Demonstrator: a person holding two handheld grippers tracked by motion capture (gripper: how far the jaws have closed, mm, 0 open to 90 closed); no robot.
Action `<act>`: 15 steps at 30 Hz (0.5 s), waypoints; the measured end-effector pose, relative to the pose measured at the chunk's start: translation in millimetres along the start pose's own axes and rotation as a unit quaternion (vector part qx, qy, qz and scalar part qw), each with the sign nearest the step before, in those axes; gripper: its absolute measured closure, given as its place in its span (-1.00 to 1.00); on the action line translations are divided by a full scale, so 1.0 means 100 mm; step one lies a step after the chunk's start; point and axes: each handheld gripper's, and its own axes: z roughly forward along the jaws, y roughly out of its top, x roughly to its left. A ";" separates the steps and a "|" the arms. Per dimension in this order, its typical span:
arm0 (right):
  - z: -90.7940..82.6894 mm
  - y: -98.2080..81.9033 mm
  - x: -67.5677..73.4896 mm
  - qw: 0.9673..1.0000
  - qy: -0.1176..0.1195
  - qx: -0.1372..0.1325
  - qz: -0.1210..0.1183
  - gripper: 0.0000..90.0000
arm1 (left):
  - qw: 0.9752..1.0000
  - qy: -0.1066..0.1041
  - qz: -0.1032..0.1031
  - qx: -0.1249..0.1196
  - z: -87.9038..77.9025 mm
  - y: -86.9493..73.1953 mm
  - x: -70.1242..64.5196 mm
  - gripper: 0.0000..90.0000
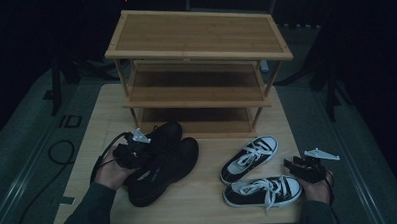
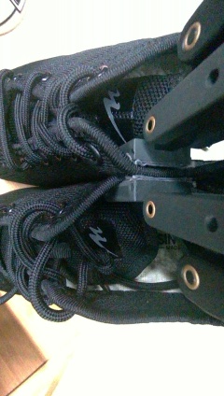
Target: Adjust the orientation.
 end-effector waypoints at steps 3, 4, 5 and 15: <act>0.00 0.00 0.00 1.000 0.000 0.000 0.000 0.11 | 1.000 0.002 -0.001 0.001 0.00 0.03 -0.01 0.91; 0.00 0.00 0.00 1.000 0.000 0.000 0.000 0.11 | 1.000 0.004 -0.002 -0.001 0.00 0.03 -0.02 0.91; 0.00 0.00 0.00 1.000 0.000 0.000 0.000 0.11 | 1.000 0.005 -0.002 -0.002 0.00 0.03 -0.02 0.91; 0.00 0.00 0.00 1.000 0.001 -0.001 0.001 0.11 | 1.000 0.008 -0.016 -0.014 0.01 0.10 -0.04 0.91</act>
